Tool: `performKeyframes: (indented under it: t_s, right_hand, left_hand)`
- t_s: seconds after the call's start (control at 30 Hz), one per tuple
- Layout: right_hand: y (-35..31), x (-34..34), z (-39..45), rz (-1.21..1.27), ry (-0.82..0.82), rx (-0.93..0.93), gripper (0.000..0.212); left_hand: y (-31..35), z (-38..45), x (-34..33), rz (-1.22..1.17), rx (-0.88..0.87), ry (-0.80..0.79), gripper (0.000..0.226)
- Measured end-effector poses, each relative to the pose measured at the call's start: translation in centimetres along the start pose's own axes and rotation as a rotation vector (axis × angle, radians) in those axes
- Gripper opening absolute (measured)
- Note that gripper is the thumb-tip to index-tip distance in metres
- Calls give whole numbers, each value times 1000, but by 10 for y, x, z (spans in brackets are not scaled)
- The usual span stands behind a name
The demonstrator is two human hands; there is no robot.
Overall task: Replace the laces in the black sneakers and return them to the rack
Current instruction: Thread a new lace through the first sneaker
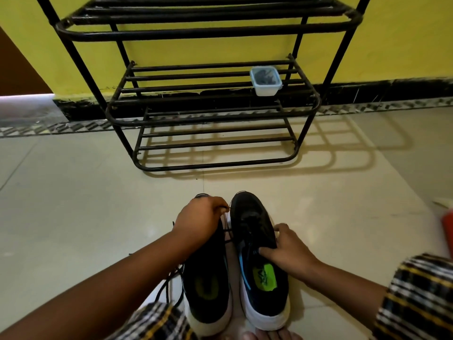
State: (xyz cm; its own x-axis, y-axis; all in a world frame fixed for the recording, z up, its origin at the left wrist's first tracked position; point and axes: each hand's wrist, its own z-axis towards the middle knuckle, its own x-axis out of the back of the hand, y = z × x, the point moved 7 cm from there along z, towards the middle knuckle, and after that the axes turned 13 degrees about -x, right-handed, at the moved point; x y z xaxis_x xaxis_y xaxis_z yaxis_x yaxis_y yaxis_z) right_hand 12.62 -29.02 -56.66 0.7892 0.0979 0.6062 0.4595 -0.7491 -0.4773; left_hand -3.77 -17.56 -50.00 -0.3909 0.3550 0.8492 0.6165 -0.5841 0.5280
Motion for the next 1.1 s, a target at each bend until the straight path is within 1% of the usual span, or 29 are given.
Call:
performKeyframes:
  t_s: [0.1,0.13,0.17,0.23,0.33,0.47,0.57,0.63,0.73,0.83,0.9,0.93,1.03,1.1]
  right_hand:
    - [-22,21,-9,-174,212,185,38]
    - [-29,25,-12,-215,240,228,32]
    - [-33,27,-14,-236,231,242,29]
    - [-33,23,-10,-271,140,226,31]
    - [-37,16,-9,-342,1,291,31]
    - [-41,20,-12,-296,-137,340,28]
    - [-39,17,-16,-158,-208,341,24]
    - [-37,14,-19,-95,-271,323,20]
    - [-40,9,-21,-94,-341,315,20]
    - [-42,8,-21,-96,-324,319,22]
    - [-42,8,-23,-73,-343,302,21]
    - [-43,8,-24,-71,-357,296,21]
    - [-41,9,-25,-106,-372,279,21]
    - [-39,9,-24,-129,-364,262,21]
  left_hand:
    - [9,1,6,-37,-39,69,23]
    - [12,1,7,-66,-40,73,22]
    - [14,1,6,-106,-33,67,21]
    - [19,0,2,-217,-22,50,15]
    - [25,-2,-8,-356,-14,22,12]
    - [34,-5,-24,-475,-5,-139,14]
    - [38,-9,-31,-411,1,-222,15]
    - [35,-9,-31,-316,16,-205,13]
    - [32,-9,-28,-209,33,-156,9]
    - [29,-11,-29,-231,57,-130,7]
    - [29,-14,-29,-233,69,-127,7]
    - [30,-15,-28,-189,60,-130,7]
    - [42,-15,-27,84,-29,-168,11]
    - [46,-15,-28,125,-39,-166,12]
